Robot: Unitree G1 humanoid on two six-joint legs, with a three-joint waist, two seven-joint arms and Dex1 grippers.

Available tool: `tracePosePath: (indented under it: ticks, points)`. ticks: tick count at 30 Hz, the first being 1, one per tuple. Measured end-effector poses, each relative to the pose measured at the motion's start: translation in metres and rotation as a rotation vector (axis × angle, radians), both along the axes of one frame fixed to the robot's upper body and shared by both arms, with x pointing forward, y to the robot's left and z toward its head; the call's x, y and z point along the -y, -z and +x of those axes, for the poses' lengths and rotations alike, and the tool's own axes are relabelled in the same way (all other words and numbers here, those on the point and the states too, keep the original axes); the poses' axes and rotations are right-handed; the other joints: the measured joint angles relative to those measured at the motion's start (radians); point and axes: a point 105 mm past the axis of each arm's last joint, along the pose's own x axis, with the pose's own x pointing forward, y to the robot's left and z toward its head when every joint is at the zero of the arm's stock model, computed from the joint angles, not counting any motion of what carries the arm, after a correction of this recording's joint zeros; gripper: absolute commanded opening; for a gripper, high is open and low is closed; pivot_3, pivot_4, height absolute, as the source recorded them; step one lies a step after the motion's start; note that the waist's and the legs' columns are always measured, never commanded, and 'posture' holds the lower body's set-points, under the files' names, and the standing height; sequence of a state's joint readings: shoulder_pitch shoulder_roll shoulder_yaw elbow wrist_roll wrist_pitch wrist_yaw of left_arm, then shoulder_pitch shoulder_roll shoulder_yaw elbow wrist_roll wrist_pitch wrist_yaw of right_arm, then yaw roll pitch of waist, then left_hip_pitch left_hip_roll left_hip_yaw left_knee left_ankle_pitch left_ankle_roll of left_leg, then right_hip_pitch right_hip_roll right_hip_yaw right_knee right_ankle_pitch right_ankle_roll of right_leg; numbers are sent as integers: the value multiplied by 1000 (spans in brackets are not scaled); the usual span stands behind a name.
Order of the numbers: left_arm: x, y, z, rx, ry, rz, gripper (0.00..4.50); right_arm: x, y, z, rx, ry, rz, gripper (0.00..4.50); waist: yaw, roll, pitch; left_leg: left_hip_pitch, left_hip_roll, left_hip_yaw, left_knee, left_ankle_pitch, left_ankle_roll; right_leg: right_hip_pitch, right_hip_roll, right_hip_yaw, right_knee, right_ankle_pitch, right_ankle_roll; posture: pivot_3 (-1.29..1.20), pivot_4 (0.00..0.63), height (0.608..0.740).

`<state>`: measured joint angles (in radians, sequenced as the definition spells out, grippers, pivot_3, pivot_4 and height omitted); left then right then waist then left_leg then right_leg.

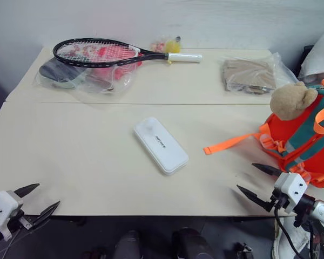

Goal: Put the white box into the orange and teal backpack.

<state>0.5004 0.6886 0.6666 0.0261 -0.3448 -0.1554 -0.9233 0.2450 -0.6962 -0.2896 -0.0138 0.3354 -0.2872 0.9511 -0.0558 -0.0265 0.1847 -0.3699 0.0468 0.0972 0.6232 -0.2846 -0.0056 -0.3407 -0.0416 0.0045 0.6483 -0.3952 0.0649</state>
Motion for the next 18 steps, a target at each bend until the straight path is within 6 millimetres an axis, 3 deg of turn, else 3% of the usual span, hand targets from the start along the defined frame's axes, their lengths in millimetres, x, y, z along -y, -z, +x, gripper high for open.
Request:
tracePosePath:
  ticks: [6, 10, 11, 14, 18]
  points:
    - [2, -6, 9, 8, 18, -45, 4388, -9, -5, 0, -9, -34, 34, 4499, 0, 0, 0, 0, 0, 0, 2, 0, 0, -1, 0, 0, 4, 0, 0, 0, 150, 740]
    - [25, -20, 32, 21, 105, -95, 4388, -31, -17, -1, -22, -106, 88, 4499, 2, 0, 0, 0, 0, -2, 4, 0, 0, 0, 0, -1, 5, 0, 0, 0, 150, 740]
    - [34, -26, 46, 34, 130, -116, 4500, -41, -18, -4, -52, -142, 111, 4103, 8, 0, 0, 0, 0, -3, 5, 0, 0, 0, 0, -2, 5, 0, 0, 0, 150, 740]
    - [72, -52, 93, 114, 226, -158, 3941, -71, -24, -10, -116, -266, 145, 3275, 26, 0, 0, 0, 0, -3, 7, 1, 0, 1, -1, -2, 7, 0, 0, 0, 150, 740]
    - [123, -77, 151, 199, 308, -164, 2689, -97, -20, -13, -164, -365, 99, 1878, 33, -2, -1, -2, -1, -2, 8, 1, -1, -1, -1, -2, 8, 0, 1, 0, 150, 740]
